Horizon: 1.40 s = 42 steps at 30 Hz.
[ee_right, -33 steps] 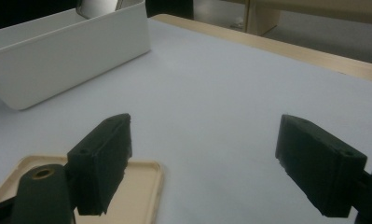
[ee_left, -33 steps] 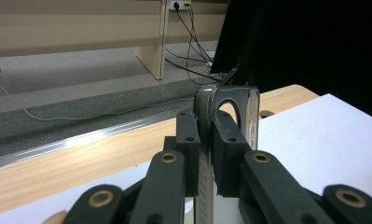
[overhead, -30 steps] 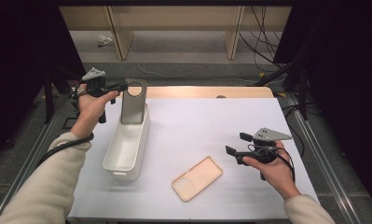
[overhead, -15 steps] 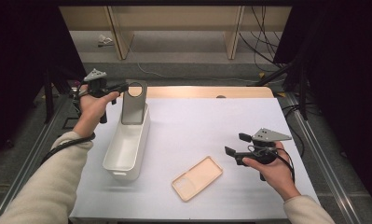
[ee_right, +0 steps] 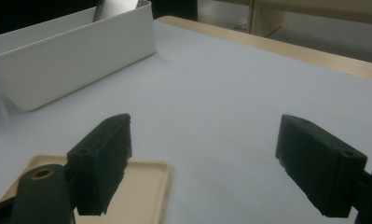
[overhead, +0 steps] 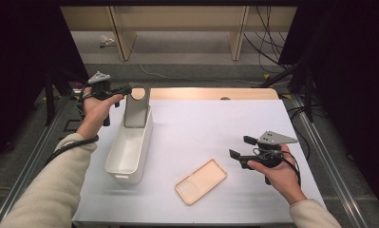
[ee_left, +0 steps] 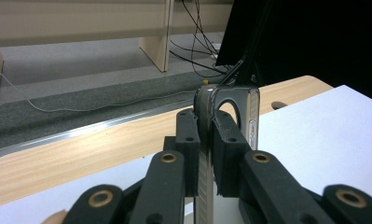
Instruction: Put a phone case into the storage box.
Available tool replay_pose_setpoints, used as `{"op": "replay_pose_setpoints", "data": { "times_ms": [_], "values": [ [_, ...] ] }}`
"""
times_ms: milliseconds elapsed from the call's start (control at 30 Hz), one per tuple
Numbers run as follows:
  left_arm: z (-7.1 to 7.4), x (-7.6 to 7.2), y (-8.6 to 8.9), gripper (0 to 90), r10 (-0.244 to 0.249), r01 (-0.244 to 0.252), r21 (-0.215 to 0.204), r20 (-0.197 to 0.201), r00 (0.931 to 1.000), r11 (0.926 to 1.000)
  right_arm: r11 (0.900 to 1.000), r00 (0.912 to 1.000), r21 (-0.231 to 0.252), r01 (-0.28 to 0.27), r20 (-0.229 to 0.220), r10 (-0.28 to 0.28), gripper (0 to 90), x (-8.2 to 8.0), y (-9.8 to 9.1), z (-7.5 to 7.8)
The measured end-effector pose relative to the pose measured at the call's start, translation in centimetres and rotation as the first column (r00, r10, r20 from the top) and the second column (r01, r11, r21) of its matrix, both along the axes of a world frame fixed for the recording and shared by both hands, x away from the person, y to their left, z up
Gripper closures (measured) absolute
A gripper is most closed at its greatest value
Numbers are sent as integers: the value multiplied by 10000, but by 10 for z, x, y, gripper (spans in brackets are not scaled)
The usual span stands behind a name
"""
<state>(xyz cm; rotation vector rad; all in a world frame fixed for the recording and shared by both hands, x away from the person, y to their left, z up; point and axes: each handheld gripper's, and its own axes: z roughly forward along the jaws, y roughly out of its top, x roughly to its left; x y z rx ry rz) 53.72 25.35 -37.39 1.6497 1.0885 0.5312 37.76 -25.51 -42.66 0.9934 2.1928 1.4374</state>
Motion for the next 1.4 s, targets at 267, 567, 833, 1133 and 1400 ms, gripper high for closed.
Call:
{"op": "replay_pose_setpoints", "data": {
  "times_ms": [267, 567, 833, 1133, 1400],
  "values": [
    [-4, 4, -3, 818, -21, 22, 82, -80, 10000, 10000, 10000, 10000, -22, -2, -6, 2, 192, 0, 0, 0],
    [-11, 7, -1, 818, 119, -119, 39, -234, 9997, 9999, 10000, 10000, -13, -8, 3, 8, 193, 0, 0, 0],
    [-15, 8, 1, 817, 189, -191, -67, -337, 9993, 9998, 10000, 10000, -21, -17, 4, 17, 193, 0, 0, 0],
    [-18, 10, 2, 813, 295, -299, -83, -447, 9986, 9995, 10000, 10000, -47, -32, 11, 32, 193, 0, 1, 0],
    [-20, 12, 4, 802, 421, -423, -10, -616, 9972, 9991, 9999, 10000, -86, -88, 34, 89, 193, 0, 1, 0]
  ]
}}
